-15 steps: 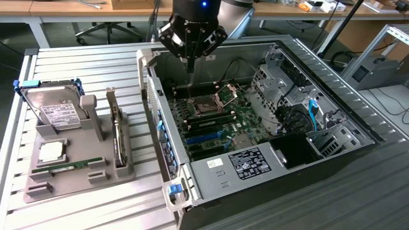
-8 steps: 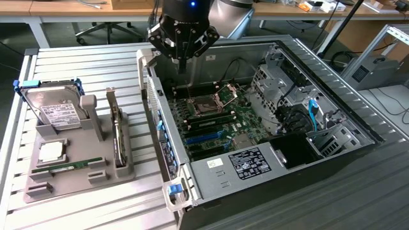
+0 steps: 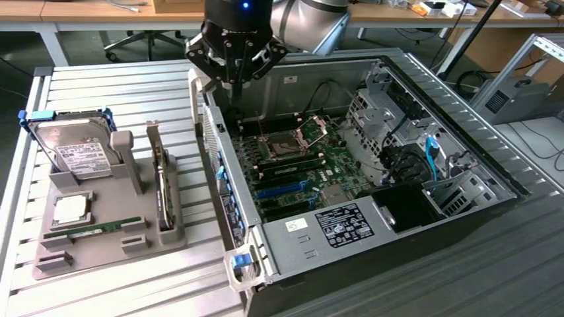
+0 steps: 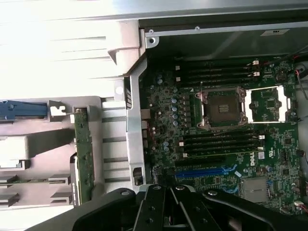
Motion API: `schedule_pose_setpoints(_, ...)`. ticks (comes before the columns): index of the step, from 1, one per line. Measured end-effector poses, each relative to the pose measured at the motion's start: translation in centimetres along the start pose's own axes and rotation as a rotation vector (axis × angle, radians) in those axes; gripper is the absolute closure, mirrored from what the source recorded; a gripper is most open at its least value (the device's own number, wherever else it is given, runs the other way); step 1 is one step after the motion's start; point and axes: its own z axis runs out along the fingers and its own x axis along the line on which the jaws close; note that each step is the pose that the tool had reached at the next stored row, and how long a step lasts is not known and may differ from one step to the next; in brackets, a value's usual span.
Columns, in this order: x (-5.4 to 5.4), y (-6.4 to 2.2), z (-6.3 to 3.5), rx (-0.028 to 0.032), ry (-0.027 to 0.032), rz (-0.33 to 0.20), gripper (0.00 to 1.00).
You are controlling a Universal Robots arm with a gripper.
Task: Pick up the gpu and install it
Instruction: 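Reach for the gpu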
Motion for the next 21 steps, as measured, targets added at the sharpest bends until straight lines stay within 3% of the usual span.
schedule_pose_setpoints(3, 0.9, -0.07, -0.03, -0.0001, -0.0003, 0.000, 0.89)
schedule_pose_setpoints(7, 3.2, -0.24, -0.09, -0.0003, -0.0014, 0.000, 0.89)
schedule_pose_setpoints(21, 7.3, -0.55, -0.21, -0.0004, -0.0023, 0.000, 0.89)
